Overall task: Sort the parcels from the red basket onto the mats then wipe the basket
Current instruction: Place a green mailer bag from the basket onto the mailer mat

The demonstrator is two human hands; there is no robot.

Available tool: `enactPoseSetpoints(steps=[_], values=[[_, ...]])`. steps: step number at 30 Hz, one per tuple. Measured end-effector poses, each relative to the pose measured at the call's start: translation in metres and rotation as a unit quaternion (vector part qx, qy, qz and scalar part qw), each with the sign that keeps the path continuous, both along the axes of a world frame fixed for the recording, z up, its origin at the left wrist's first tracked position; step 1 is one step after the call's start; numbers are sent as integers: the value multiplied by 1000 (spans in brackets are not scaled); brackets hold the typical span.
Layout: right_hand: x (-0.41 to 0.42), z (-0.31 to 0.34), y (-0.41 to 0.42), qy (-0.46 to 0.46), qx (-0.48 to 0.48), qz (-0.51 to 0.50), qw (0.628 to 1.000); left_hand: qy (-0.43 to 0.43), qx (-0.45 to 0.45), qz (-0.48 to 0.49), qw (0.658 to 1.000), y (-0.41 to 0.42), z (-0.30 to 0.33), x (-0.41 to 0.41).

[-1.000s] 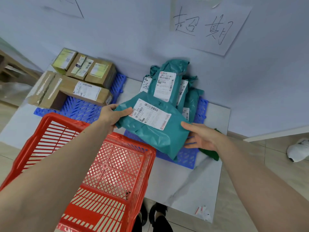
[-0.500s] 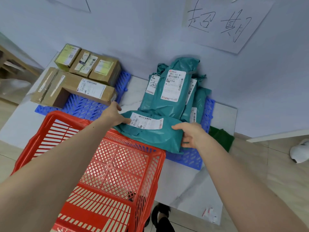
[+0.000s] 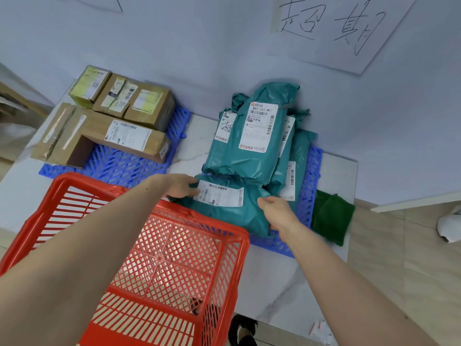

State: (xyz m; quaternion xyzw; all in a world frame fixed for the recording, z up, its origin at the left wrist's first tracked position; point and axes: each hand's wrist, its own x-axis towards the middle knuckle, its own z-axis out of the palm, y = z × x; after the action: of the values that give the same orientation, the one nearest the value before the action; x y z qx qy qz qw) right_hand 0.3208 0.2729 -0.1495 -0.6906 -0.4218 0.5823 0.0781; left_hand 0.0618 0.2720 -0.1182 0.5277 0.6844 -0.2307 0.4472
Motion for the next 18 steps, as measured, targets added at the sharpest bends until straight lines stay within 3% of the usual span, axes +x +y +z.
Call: enactPoseSetpoints(steps=[6,18], values=[[-5,-26,-22,59,-17,72,996,9,-93,-53,994,1,-22,-11],[-8,-75,-31,50,2,81,995,46,-124,-87,987,11,-73,-7]])
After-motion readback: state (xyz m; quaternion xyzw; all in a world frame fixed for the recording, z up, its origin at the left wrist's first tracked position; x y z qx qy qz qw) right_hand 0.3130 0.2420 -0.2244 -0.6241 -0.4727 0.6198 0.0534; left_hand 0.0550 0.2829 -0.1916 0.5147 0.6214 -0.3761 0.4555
